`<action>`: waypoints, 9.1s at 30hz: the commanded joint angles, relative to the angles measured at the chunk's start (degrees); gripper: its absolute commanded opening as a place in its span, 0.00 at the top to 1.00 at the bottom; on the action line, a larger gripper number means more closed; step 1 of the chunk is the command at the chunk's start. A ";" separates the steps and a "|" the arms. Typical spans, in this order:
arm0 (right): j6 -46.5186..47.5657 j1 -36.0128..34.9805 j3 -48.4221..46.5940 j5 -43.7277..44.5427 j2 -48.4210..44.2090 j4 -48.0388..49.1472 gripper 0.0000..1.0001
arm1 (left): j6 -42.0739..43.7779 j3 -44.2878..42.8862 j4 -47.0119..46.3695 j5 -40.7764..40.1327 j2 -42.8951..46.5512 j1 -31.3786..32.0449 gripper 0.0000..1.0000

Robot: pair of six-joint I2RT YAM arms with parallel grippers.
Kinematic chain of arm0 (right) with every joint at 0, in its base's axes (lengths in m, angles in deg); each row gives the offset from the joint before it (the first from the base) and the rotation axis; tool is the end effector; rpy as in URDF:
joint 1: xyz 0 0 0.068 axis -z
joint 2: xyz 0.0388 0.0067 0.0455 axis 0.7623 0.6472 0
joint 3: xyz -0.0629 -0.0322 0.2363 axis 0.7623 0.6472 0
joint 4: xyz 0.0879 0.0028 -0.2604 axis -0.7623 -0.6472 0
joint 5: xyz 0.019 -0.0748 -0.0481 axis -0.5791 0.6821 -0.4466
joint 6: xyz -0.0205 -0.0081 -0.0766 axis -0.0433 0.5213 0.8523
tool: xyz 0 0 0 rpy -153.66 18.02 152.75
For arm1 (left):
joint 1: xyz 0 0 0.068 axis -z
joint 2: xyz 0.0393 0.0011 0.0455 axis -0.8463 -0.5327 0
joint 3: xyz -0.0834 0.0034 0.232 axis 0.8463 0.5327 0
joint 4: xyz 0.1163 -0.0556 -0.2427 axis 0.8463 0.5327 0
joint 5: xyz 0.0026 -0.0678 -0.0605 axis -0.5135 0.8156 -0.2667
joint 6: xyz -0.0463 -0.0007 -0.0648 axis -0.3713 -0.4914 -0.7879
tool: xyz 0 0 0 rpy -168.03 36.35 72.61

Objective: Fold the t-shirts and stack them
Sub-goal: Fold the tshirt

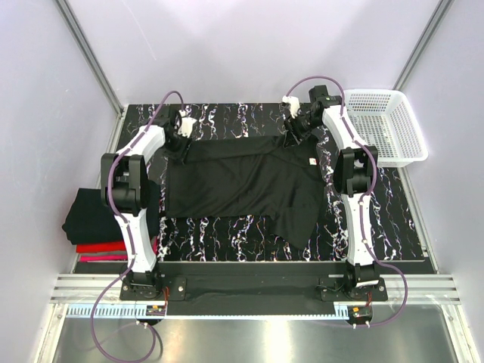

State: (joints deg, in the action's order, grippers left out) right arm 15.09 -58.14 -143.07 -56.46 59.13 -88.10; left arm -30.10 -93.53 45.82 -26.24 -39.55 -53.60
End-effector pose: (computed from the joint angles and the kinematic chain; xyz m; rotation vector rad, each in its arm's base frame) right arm 0.5157 0.1203 0.1577 -1.1394 2.2417 0.7296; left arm 0.4465 -0.0437 0.1381 0.5769 2.6487 -0.1394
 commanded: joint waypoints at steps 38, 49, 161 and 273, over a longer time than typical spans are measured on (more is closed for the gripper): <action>3.31 -1.64 -9.73 1.04 8.23 0.48 0.75 | 0.57 -1.52 -0.98 0.65 2.26 2.47 0.58; 3.92 -1.72 -6.23 -2.04 4.38 -0.66 1.00 | 1.01 -1.43 -0.98 -0.05 2.70 2.38 0.58; -5.30 7.41 2.32 21.17 -5.48 9.10 0.68 | 9.27 -42.38 5.53 -10.60 -23.66 0.98 0.41; 24.32 0.21 33.61 18.35 -18.32 18.23 0.47 | 2.15 -24.98 17.30 2.15 -13.12 0.27 0.52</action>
State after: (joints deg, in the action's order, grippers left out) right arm 38.77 -57.50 -107.79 -39.98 40.51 -72.52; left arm -28.06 -118.71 63.37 -24.64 -55.85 -53.91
